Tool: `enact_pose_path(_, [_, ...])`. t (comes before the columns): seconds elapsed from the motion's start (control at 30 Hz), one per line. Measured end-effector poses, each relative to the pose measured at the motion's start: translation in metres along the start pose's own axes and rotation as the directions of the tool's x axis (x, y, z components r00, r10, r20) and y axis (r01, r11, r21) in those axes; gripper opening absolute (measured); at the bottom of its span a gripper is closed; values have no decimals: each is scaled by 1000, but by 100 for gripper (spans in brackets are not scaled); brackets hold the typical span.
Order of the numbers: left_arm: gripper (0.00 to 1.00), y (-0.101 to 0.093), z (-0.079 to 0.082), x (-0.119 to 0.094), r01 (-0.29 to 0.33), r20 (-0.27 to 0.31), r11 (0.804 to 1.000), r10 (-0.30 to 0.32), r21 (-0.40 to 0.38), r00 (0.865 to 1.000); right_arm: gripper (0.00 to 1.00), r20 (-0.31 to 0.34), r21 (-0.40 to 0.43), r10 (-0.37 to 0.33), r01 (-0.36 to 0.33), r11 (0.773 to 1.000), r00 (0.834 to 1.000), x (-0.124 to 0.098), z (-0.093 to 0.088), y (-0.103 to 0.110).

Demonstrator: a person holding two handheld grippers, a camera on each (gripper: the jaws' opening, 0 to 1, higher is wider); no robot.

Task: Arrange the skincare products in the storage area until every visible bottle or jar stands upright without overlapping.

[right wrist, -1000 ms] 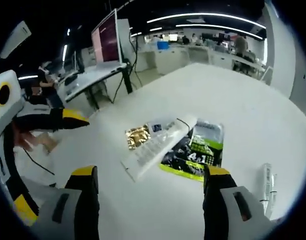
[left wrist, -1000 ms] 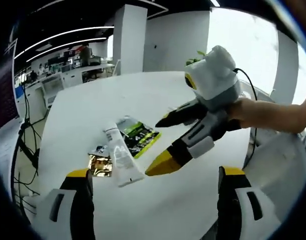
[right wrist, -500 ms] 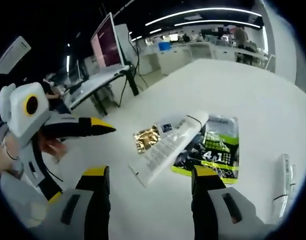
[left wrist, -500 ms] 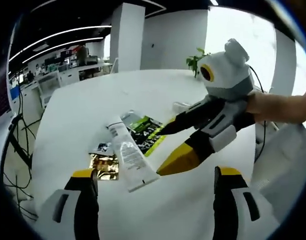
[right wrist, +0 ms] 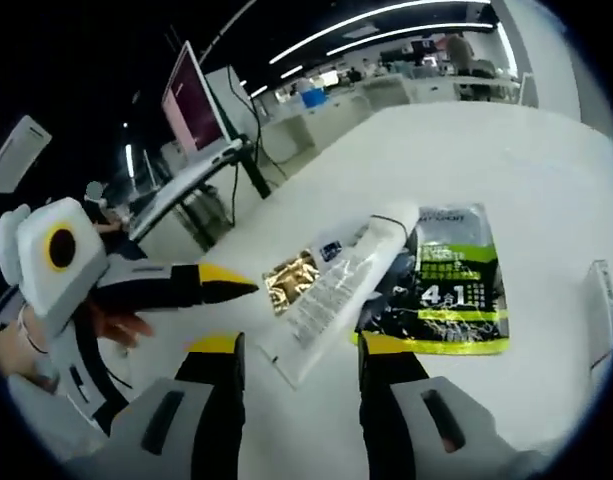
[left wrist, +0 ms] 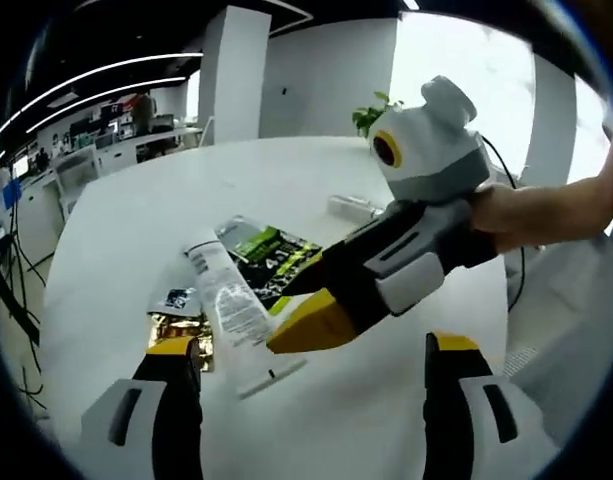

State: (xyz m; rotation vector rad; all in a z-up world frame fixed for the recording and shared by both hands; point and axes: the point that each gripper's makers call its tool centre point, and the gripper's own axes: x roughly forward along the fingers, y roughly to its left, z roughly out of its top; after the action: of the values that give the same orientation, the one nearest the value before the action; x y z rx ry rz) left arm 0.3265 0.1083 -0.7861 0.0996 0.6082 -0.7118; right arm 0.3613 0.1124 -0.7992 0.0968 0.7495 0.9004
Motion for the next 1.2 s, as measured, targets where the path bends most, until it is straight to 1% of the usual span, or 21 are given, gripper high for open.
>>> enact_pose_path(0.2, [87, -5, -1, 1, 14, 0, 1000, -14, -1, 1000, 44, 6, 38, -6, 6, 999, 1000, 5, -3, -2])
enact_pose_path(0.3, [86, -12, 0, 2, 43, 1, 999, -43, 3, 999, 44, 2, 44, -19, 19, 999, 1000, 12, -5, -6])
enact_pose_path(0.37, [86, -17, -2, 3, 54, -7, 999, -54, 4, 999, 44, 1, 37, -28, 28, 999, 1000, 12, -5, -7])
enact_pose_path(0.43, [88, -13, -8, 6, 33, -33, 999, -33, -8, 999, 44, 6, 53, -22, 21, 998, 1000, 16, -4, -7])
enact_pose_path(0.47, [87, -14, -10, 7, 40, -38, 999, -41, -8, 998, 44, 10, 67, -17, 16, 998, 1000, 17, -2, -6])
enact_pose_path(0.6, [86, -15, -15, 8, 48, -54, 999, -49, -15, 997, 43, 15, 73, -15, 14, 997, 1000, 20, 0, -4])
enact_pose_path(0.73, [87, -16, -19, 11, 55, -63, 998, -56, -21, 996, 40, 28, 120, -14, 11, 993, 999, 22, 1, -4])
enact_pose_path(0.77, [86, -17, -20, 12, 57, -70, 998, -58, -16, 996, 40, 39, 131, -24, 19, 991, 999, 23, 2, -6])
enact_pose_path(0.87, [86, -16, -23, 13, 53, -80, 999, -54, -14, 995, 39, 45, 143, -28, 21, 989, 999, 24, 3, -6])
enact_pose_path(0.93, [86, -17, -24, 12, 53, -83, 998, -54, -18, 995, 39, 53, 176, -22, 12, 984, 998, 25, 3, -6])
enact_pose_path(1.0, [84, -15, -23, 12, 44, -73, 999, -45, -14, 996, 38, 57, 209, -5, -7, 978, 998, 27, 3, -4])
enact_pose_path(1.07, [83, -15, -23, 12, 47, -74, 999, -48, -19, 996, 33, 52, 246, 14, -26, 969, 999, 28, 1, -1])
enact_pose_path(1.1, [85, -15, -24, 12, 46, -75, 999, -48, -21, 996, 29, 42, 255, 31, -41, 966, 999, 29, -2, 1])
enact_pose_path(1.13, [87, -14, -24, 12, 38, -80, 999, -40, -19, 996, 28, 43, 268, 38, -48, 962, 998, 31, -4, 2])
enact_pose_path(1.17, [87, -13, -25, 11, 35, -84, 999, -36, -16, 996, 27, 63, 275, 35, -50, 960, 997, 30, -2, 3])
enact_pose_path(1.2, [87, -12, -26, 11, 32, -86, 999, -33, -5, 996, 27, 67, 311, 27, -46, 949, 997, 30, -1, 2])
